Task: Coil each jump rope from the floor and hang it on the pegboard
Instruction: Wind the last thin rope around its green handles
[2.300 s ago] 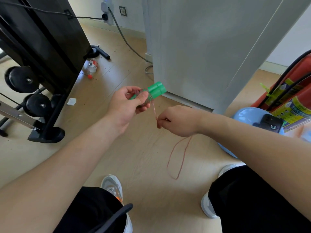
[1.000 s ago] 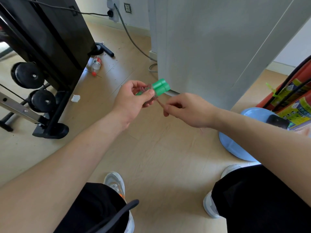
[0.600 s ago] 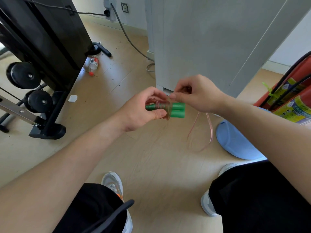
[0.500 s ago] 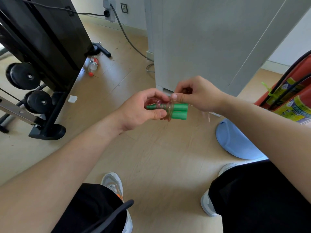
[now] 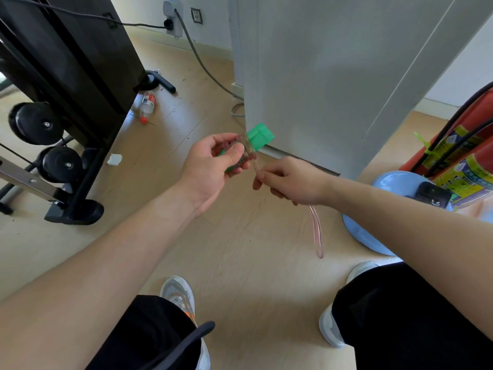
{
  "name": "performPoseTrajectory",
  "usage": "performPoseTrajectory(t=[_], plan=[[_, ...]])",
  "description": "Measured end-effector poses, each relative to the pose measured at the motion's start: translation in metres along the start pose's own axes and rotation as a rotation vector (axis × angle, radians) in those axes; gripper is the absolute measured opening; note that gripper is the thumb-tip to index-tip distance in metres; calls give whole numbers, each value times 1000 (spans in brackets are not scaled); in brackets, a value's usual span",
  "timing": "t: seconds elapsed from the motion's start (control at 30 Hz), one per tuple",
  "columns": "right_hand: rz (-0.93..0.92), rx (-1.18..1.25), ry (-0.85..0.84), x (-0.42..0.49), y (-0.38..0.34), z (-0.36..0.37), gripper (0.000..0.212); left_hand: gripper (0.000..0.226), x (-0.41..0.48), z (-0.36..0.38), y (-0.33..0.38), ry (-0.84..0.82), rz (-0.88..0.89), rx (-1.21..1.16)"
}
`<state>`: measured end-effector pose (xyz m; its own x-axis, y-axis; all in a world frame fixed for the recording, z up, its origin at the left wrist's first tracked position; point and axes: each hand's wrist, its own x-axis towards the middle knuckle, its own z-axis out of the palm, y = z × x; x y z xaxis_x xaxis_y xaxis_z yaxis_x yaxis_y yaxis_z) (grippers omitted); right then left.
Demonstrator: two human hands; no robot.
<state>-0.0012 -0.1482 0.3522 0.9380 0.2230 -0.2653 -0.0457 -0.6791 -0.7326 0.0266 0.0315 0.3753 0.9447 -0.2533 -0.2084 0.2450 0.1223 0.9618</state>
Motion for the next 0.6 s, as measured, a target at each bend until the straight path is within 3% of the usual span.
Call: performPoseTrajectory(t=[0.23,0.47,0.6], plan=[[-56,-311,3,-5,-22,10,33,25,6,-1,-12,145,36,119],[-11,-442,-80,-7,-24,12,36,21,5,0,-11,115,-69,-12],[-164,-504,-14,-14,-34,11,32,15,11,-5,-23,140,91,486]])
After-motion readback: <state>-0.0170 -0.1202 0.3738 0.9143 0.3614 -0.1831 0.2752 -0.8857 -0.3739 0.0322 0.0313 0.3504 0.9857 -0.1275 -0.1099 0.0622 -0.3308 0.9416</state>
